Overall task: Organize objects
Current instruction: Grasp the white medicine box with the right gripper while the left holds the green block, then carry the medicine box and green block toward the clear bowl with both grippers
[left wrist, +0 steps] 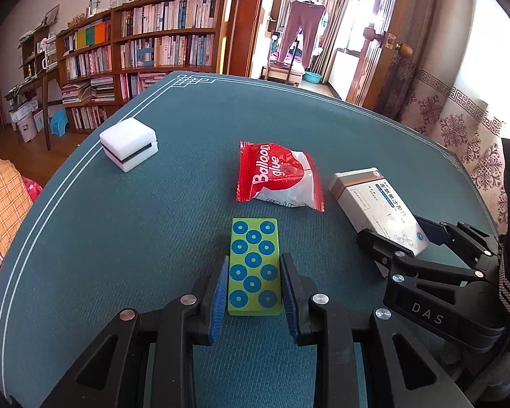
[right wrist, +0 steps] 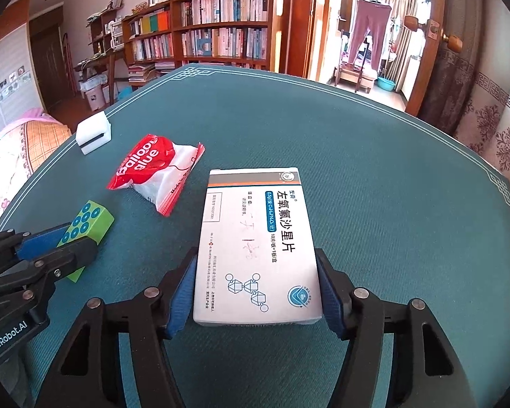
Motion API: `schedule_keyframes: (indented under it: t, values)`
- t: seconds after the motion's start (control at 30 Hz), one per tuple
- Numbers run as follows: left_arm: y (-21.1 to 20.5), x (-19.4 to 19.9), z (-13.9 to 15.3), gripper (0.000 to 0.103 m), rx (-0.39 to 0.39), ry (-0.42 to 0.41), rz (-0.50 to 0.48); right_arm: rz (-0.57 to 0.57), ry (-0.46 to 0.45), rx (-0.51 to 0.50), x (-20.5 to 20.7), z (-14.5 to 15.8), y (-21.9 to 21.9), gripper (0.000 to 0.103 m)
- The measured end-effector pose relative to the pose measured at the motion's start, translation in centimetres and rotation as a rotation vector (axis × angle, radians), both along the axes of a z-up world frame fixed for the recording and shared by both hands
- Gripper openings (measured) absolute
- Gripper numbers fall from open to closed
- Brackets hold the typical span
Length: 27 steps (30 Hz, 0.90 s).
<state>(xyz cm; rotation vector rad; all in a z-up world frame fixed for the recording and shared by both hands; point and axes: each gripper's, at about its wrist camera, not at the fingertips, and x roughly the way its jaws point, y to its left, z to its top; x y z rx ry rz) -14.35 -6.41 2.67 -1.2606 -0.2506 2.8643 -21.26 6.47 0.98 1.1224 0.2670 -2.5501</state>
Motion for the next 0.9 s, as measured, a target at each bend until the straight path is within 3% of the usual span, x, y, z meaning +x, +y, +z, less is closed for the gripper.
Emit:
schedule_keyframes:
  t: [0.3, 0.9]
  values:
    - [0.8, 0.5, 0.4, 0.031, 0.056, 0.024, -0.088, -0.041, 0.032, -0.065, 4.9, 0.5, 2.6, 0.064]
    - [3.3, 1.3, 0.4, 0.031, 0.000, 0.046, -0.152, -0.146, 0.082, -0.199, 12.7, 2.9, 8.5, 0.064]
